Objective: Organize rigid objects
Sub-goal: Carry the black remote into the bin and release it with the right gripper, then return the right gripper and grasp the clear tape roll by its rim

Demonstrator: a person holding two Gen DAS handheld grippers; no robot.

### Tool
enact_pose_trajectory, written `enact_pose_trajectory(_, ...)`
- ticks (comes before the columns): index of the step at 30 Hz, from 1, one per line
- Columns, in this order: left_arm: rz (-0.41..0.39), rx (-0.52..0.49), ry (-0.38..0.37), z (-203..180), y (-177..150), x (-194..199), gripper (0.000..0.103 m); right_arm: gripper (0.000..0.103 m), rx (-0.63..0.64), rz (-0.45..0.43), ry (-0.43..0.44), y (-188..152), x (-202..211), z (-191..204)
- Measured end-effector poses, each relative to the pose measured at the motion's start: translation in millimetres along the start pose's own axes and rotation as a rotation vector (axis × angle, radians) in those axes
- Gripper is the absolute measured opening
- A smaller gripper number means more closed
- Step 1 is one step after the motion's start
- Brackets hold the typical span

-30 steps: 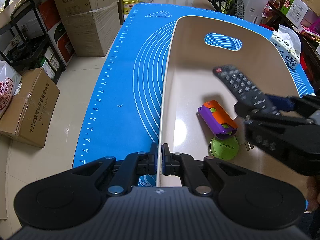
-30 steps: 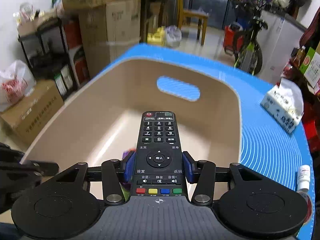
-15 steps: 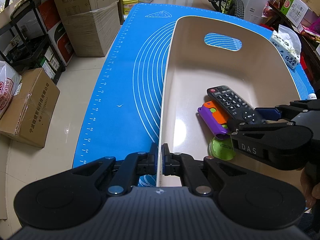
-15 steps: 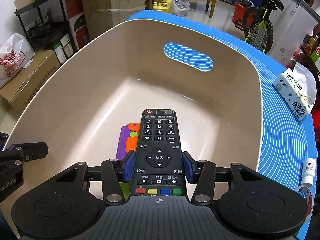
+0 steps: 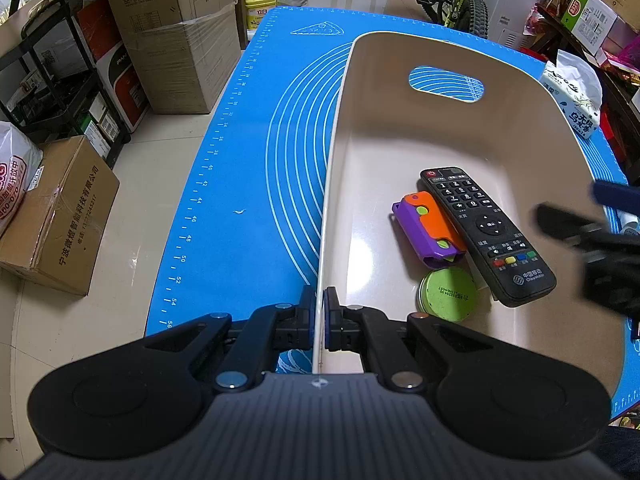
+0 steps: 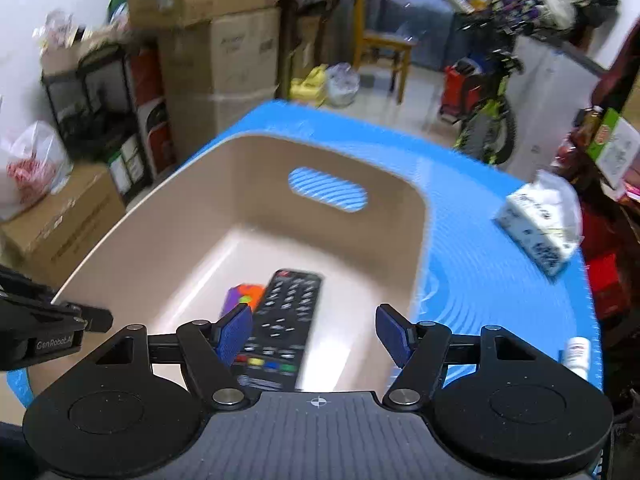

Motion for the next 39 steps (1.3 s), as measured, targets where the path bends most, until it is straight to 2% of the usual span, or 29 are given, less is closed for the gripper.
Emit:
enact_pose_trajectory(8, 0.0, 0.0, 0.0, 0, 0, 0, 0.006, 0.074, -0.145, -0.136, -0.092, -6, 38, -90)
enact_pose_trajectory(15, 0.0, 0.0, 0.002, 0, 0, 0, 0.006, 0.074, -0.197, -0.115, -0.204, -34, 32, -160)
enact_pose_trajectory(24, 0.0, -0.001, 0.004, 1, 0, 0, 0.006, 0.073, -0.125, -0.009, -0.289, -84, -14, -190)
enact_pose_trajectory(30, 0.0, -0.003, 0.005, 2, 0, 0, 0.006, 0.061, -0.124, 0.061, -0.299, -104, -37, -198)
enact_pose_trajectory(34, 0.0, -0.004, 0.007, 2, 0, 0, 0.006, 0.045, -0.12, 0.103, -0.294, -111, -50, -201)
enact_pose_trajectory(36, 0.0, -0.004, 0.007, 2, 0, 0, 0.006, 0.044, -0.118, 0.117, -0.288, -112, -55, -201)
enact_pose_trajectory(39, 0.0, -0.003, 0.007, 2, 0, 0, 0.006, 0.036, -0.098, 0.142, -0.297, -115, -61, -200)
Point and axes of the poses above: each gripper's, at about its wrist camera, not at the fingertips, and x roughly against the way its jaws point, z to its left, y to its top, the point moved 8 cm from there along -x, roughly the way its jaws point, and after that the axes turned 3 degrees about -x, right-handed, at the moved point
